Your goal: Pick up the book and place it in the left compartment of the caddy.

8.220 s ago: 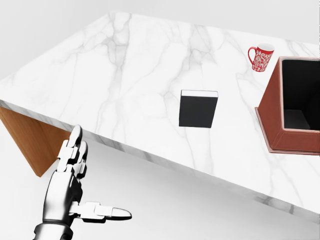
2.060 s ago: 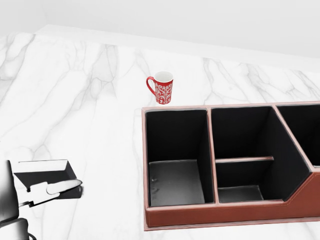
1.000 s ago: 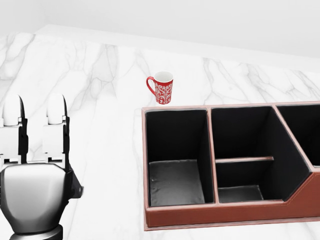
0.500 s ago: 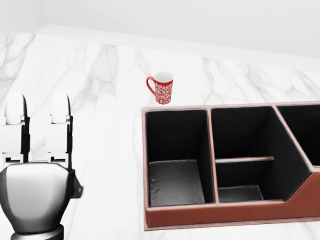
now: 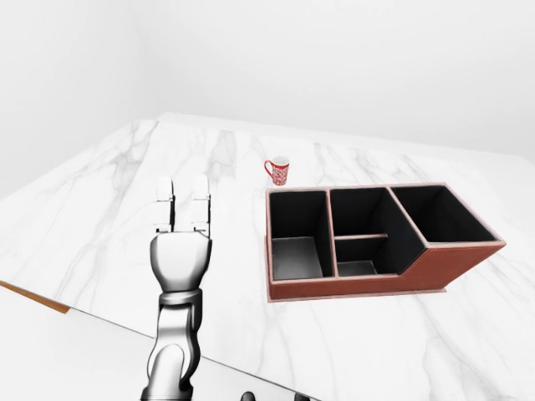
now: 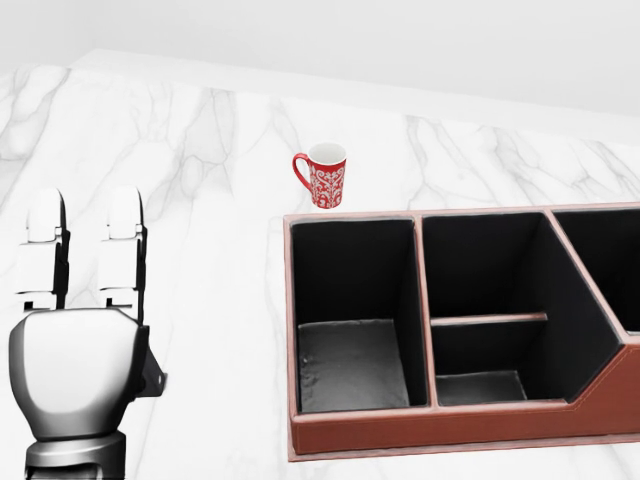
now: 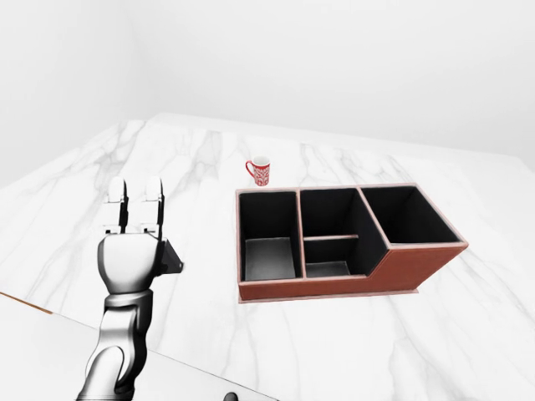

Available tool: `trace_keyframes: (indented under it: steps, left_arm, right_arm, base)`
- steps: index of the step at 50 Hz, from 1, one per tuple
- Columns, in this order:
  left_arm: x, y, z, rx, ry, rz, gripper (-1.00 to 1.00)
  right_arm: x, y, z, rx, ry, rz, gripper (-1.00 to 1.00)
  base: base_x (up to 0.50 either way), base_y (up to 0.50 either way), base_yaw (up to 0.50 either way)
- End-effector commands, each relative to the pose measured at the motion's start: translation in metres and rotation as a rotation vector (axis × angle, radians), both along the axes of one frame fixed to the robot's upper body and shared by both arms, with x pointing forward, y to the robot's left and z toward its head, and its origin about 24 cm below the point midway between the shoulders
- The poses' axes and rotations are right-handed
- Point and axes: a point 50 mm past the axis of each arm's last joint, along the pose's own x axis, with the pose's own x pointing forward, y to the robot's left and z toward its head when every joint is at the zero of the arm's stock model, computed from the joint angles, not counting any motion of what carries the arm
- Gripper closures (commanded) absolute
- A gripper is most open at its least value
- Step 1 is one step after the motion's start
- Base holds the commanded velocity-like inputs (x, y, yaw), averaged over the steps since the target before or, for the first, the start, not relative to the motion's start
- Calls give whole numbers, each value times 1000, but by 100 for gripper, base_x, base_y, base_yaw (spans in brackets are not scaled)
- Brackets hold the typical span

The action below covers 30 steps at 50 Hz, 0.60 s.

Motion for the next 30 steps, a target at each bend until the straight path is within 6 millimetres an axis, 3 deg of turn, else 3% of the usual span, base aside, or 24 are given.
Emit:
trace_keyframes:
  steps: [1, 12, 30]
  left_arm:
    - [13, 4, -13, -11, 96, 1, -100]
    - [26, 15, -34, -17, 196, 24, -100]
    - [44, 36, -49, -59, 307, 62, -100]
  right_arm:
    - [-1, 1, 2, -12, 7, 7, -100]
    - [1, 0, 0, -11, 9, 10, -100]
    - [2, 1, 0, -22, 10, 18, -100]
  base:
    - [0, 0, 0]
    - [0, 0, 0]
    - [0, 0, 0]
